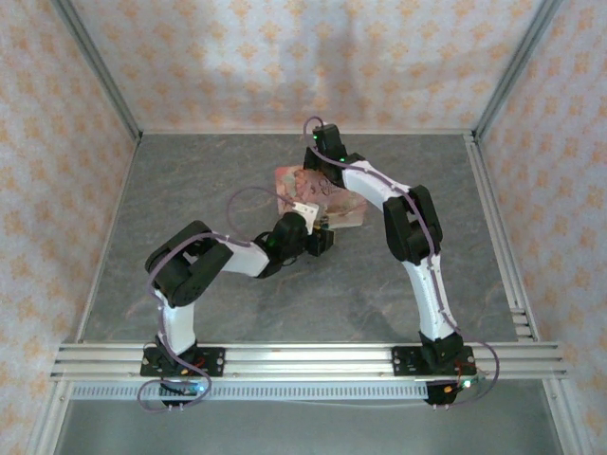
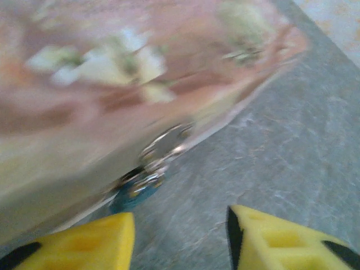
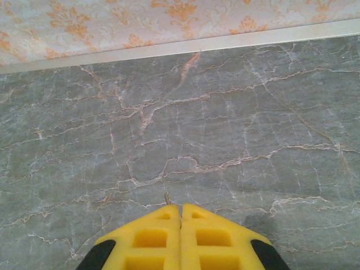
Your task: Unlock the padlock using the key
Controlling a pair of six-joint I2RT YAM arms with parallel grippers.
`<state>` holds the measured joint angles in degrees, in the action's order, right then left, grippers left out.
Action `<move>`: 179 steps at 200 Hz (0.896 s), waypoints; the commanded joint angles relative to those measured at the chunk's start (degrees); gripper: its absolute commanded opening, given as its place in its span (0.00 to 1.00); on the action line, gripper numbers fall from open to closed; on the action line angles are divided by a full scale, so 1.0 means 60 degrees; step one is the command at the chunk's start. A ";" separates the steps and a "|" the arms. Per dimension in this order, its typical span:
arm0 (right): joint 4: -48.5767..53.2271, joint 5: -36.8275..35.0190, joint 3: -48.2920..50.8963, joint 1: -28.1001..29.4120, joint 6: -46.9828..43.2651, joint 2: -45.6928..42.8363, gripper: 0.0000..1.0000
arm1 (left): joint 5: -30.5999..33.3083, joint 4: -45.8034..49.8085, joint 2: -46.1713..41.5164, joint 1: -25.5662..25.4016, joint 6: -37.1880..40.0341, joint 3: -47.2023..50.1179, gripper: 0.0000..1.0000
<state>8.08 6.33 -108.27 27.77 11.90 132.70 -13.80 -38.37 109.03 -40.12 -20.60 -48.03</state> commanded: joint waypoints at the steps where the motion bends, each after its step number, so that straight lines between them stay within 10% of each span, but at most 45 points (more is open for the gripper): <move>1: 0.1064 -0.0028 0.0453 0.0133 0.0044 0.0060 0.00 | -0.0680 -0.0224 0.0291 0.0034 0.0191 -0.0431 0.47; 179: 0.4443 -0.1825 -0.3962 -0.0845 -0.1276 0.1452 0.00 | 0.0938 0.0110 -0.1733 -0.0213 -0.0272 0.1752 0.72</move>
<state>25.71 -1.34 -125.60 23.40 6.28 136.38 -10.52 -38.79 100.22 -40.91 -22.09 -37.76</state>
